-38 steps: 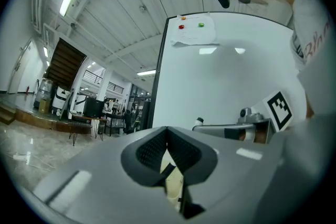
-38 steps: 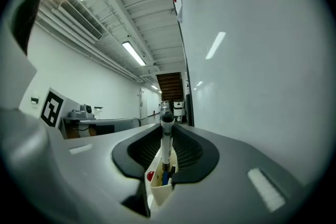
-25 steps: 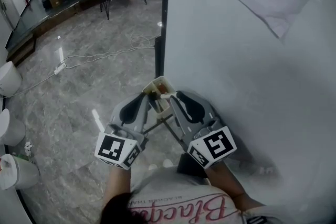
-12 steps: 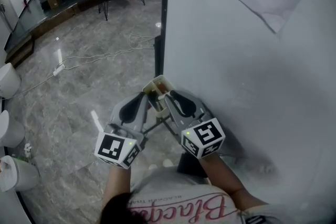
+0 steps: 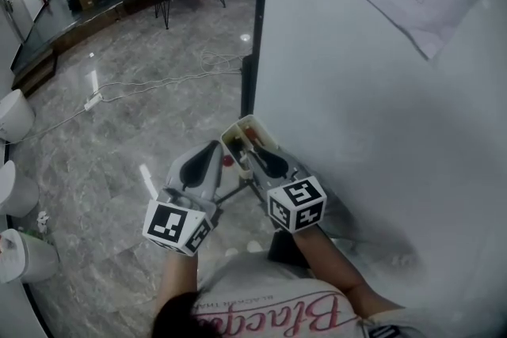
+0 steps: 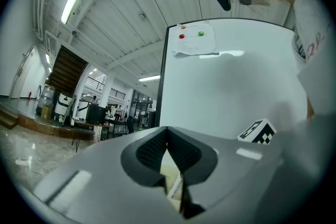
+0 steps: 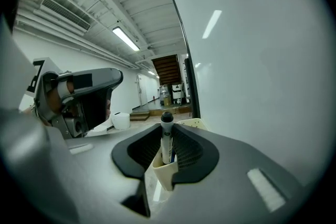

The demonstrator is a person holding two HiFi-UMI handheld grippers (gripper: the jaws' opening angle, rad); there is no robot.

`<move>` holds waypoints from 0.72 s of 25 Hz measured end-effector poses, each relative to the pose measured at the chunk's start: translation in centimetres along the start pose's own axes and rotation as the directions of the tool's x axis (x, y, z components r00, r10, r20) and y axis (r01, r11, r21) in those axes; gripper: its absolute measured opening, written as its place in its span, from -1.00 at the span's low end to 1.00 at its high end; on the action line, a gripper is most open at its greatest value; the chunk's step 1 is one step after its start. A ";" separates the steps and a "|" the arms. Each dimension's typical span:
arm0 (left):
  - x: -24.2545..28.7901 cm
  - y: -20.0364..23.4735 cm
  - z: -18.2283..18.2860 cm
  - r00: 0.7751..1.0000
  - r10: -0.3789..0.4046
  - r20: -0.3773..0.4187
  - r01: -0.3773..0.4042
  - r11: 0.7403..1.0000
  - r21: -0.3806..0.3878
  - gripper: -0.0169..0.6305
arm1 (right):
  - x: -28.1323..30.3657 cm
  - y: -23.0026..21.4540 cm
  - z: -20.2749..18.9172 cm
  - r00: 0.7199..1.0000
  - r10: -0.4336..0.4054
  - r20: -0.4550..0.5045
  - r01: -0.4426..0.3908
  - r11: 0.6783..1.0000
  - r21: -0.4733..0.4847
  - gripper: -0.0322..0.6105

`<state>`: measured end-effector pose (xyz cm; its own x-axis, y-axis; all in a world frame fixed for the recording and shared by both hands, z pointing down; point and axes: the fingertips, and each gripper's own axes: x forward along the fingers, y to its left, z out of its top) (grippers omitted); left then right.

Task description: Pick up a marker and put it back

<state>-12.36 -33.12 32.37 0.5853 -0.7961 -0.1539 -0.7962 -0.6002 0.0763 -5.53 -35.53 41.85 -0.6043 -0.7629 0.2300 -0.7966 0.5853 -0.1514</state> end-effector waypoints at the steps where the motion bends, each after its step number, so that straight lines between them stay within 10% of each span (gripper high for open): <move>1: 0.0 0.0 0.0 1.000 0.000 0.000 0.000 1.000 -0.001 -0.95 | 0.0 -0.1 -0.1 1.000 -0.002 0.002 0.002 1.000 0.010 -0.71; 18: 1.0 -1.2 -0.4 0.999 -0.046 0.001 0.046 0.999 -0.012 -0.95 | -3.2 -1.0 1.6 0.996 -0.074 0.039 0.077 0.995 -0.067 -0.61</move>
<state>-10.79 -33.25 32.50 0.6208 -0.7678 -0.1583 -0.7668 -0.6367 0.0812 -2.79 -34.09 39.73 -0.5436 -0.8144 0.2033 -0.8376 0.5420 -0.0687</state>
